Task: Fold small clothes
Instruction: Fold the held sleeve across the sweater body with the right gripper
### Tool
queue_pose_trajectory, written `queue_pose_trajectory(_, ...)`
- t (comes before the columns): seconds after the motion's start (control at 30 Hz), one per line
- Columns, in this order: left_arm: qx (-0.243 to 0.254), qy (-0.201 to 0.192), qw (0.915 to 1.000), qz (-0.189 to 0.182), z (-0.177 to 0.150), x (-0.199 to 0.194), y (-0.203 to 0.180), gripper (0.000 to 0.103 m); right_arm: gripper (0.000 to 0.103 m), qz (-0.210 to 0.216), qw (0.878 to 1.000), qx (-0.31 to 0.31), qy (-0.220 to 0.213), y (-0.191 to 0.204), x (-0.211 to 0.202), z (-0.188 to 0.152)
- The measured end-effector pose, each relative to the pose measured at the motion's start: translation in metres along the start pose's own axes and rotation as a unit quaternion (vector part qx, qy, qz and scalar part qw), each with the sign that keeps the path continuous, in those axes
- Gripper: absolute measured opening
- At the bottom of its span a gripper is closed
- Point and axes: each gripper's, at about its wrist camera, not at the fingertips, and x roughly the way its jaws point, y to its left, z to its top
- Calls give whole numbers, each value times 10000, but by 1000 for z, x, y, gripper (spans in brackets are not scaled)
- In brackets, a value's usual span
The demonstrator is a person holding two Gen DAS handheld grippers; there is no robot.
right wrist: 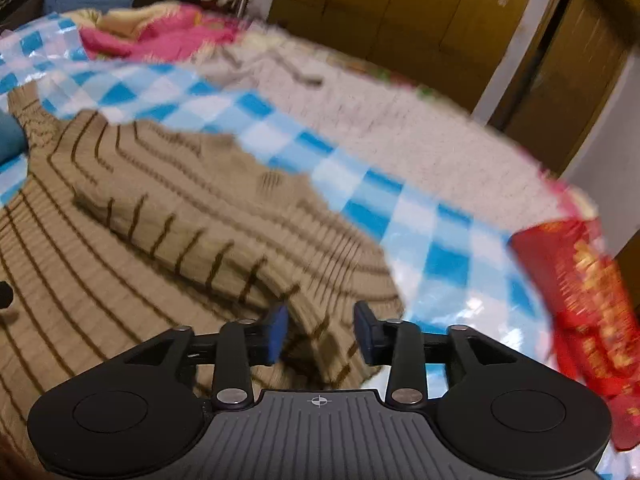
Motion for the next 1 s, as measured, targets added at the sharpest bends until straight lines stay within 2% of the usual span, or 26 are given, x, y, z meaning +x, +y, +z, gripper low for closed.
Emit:
queue_pose_trajectory(0.07,79,-21,10000,51,-1,0,-3,103,38,14,9998,66,165,-2,15,-1)
queue_pose_trajectory(0.1,107,-34,9999,76,-2,0,-4,103,25,16,9996,119,253,-3,22,-1)
queue_pose_trajectory(0.13,140,-45,9998,108,-2,0,-5,103,7,18,9993,218,298,-4,24,-2)
queue_pose_trajectory(0.2,163,-54,9998,130,-3,1,-6,103,7,138,9990,397,117,-5,13,-6)
queue_pose_trajectory(0.27,141,-43,9998,117,-3,2,-5,103,7,299,9995,106,-63,2,-6,-17)
queue_pose_trajectory(0.37,116,-20,9999,89,-2,2,-5,103,8,533,9962,-617,296,22,-14,-42)
queue_pose_trajectory(0.43,127,-57,9999,98,-2,0,-5,103,15,603,9908,-1053,597,32,-11,-55)
queue_pose_trajectory(0.5,131,-93,9998,104,-2,-2,-5,103,16,573,9894,-1196,587,35,-15,-58)
queue_pose_trajectory(0.67,20,-103,9999,61,0,-3,0,103,17,711,9936,-828,296,22,-37,-31)
queue_pose_trajectory(0.77,-75,-122,9999,20,2,-4,3,103,21,1179,9921,-435,-45,25,-46,-11)
queue_pose_trajectory(0.9,-89,-130,9999,70,1,-4,5,103,22,1582,9869,-280,-123,49,-17,20)
queue_pose_trajectory(1.0,-78,-149,9998,113,1,-4,6,103,22,1846,9817,-467,-97,75,6,38)
